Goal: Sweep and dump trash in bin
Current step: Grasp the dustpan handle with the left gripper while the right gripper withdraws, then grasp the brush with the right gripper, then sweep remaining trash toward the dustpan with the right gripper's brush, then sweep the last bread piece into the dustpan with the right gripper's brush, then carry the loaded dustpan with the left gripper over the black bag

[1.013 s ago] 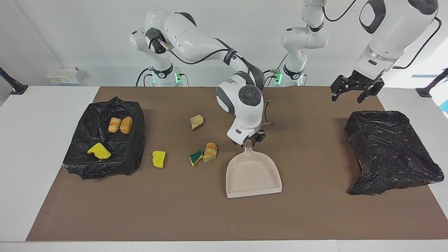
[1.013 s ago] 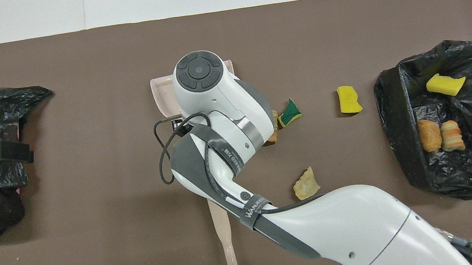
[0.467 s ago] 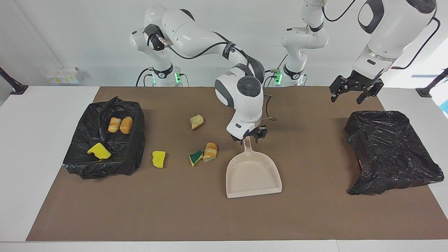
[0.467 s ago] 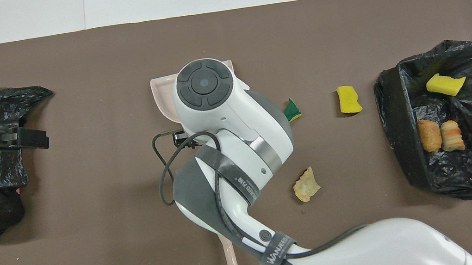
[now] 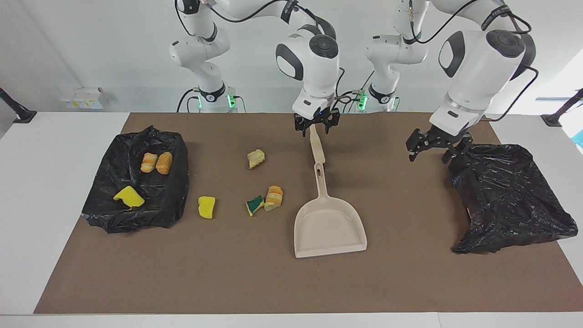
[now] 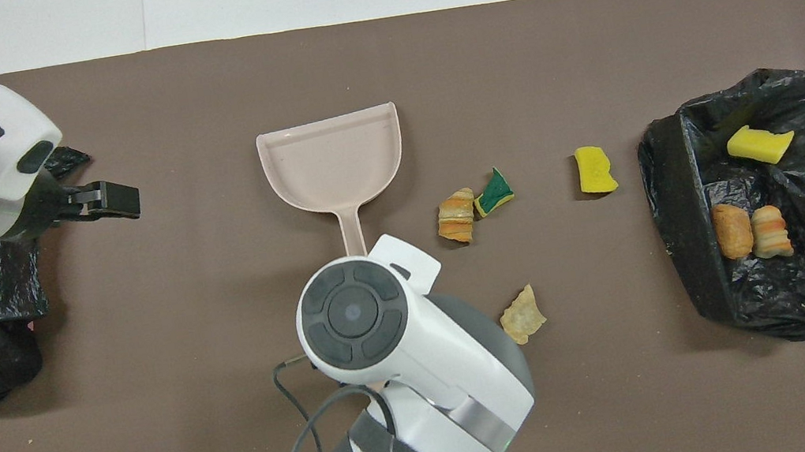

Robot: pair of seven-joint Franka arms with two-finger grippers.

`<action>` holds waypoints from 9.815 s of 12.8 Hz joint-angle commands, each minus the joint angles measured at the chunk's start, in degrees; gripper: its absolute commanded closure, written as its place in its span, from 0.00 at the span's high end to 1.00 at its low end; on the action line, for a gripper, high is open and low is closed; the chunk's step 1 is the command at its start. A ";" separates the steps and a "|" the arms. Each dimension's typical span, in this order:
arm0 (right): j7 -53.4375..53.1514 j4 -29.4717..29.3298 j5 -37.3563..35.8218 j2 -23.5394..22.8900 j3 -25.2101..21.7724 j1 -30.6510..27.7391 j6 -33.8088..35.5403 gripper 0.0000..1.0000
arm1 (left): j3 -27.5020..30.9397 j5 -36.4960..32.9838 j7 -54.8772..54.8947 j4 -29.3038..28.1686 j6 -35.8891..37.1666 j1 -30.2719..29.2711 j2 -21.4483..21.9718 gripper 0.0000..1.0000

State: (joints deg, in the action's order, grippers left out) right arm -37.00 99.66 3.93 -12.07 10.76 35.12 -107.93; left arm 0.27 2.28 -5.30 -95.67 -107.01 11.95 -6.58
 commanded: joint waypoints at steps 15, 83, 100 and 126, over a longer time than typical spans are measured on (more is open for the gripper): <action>-6.15 30.94 9.87 11.36 -0.04 10.84 -21.01 0.74 | 0.61 -1.84 -24.76 -2.15 -14.54 23.73 -17.68 1.00; 15.06 13.98 11.28 11.71 -0.13 -10.78 10.02 0.00 | 1.40 -11.59 72.61 -25.09 -14.19 20.92 -0.02 0.00; 8.49 43.25 2.97 26.93 -0.04 -16.66 0.27 0.00 | 1.40 -11.59 70.95 -27.20 -14.80 21.54 1.21 0.00; 8.72 12.39 8.99 15.31 0.13 -8.58 6.42 0.00 | 1.31 1.50 78.15 -20.63 -17.99 6.52 -1.51 0.00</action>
State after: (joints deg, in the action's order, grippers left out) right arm -25.68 111.53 14.56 1.90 10.34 26.70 -102.26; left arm 2.06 2.21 70.39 -120.11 -128.79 21.04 -7.63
